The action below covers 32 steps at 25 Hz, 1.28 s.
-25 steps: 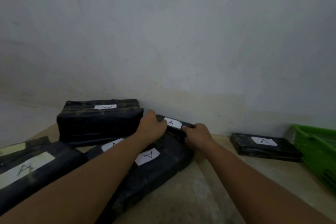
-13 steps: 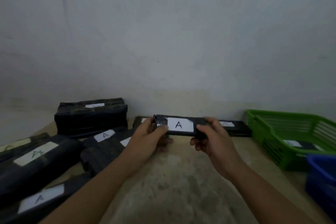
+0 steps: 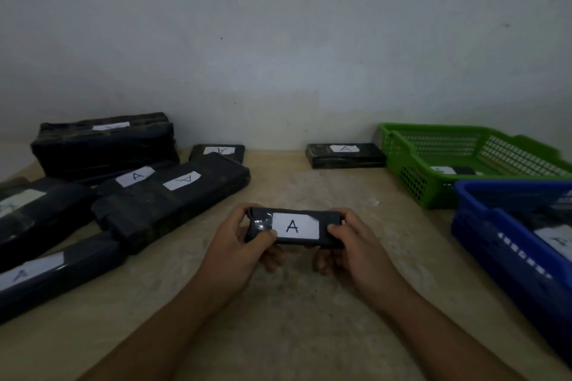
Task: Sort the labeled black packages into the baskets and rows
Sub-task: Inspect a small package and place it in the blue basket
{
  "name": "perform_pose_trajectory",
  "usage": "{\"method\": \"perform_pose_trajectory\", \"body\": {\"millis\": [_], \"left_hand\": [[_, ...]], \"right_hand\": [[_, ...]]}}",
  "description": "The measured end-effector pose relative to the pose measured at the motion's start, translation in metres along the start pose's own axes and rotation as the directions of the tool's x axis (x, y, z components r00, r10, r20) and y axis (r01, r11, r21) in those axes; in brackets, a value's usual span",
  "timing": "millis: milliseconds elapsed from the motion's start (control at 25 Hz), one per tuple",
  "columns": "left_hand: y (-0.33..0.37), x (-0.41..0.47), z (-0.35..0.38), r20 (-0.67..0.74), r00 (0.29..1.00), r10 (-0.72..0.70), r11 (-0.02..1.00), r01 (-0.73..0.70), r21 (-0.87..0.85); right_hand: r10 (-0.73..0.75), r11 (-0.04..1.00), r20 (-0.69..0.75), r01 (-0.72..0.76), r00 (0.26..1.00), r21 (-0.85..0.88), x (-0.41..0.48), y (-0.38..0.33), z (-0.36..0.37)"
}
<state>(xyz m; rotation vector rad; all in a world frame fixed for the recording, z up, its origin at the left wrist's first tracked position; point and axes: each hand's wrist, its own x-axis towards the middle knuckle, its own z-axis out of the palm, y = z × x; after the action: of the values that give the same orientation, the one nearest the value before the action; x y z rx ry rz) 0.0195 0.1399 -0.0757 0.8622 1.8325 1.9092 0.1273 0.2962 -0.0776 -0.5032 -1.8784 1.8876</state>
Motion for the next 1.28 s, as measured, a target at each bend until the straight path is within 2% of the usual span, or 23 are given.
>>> {"method": "perform_pose_trajectory", "body": {"millis": [200,400,520,640,800,1040,1200,1280], "left_hand": [[-0.008,0.005,-0.001,0.044,0.996,-0.076,0.977,0.084,-0.196],[-0.009,0.004,-0.003,0.031,0.999,-0.011,0.991,0.015,-0.129],[-0.008,0.003,-0.002,0.057,0.998,-0.009,0.994,0.015,-0.105],[-0.008,0.005,-0.002,0.067,0.994,-0.09,0.98,0.1,-0.172],[-0.008,0.01,-0.002,0.004,0.983,-0.184,0.944,0.178,-0.279],[-0.01,0.009,-0.002,-0.053,0.992,-0.113,0.967,0.098,-0.237],[-0.011,0.01,-0.003,0.013,0.986,-0.164,0.96,0.162,-0.229],[-0.013,0.012,-0.003,-0.002,0.977,-0.214,0.934,0.204,-0.293]], "right_hand": [[-0.045,0.999,-0.004,0.045,0.999,-0.006,0.001,0.0,-0.003],[-0.003,0.996,0.012,0.002,1.0,0.088,0.002,0.002,-0.003],[-0.027,1.0,-0.011,0.027,1.0,-0.003,0.006,0.007,-0.007],[-0.056,0.997,0.003,0.056,0.998,-0.046,0.008,0.009,-0.009],[-0.049,0.998,0.009,0.048,0.999,0.038,0.006,0.004,-0.01],[0.065,0.986,0.071,-0.075,0.995,0.148,0.01,0.004,-0.011],[0.018,0.994,0.067,-0.025,0.998,0.105,0.01,0.008,-0.016],[-0.021,0.996,0.047,0.017,0.999,0.088,0.009,0.009,-0.016]]}}
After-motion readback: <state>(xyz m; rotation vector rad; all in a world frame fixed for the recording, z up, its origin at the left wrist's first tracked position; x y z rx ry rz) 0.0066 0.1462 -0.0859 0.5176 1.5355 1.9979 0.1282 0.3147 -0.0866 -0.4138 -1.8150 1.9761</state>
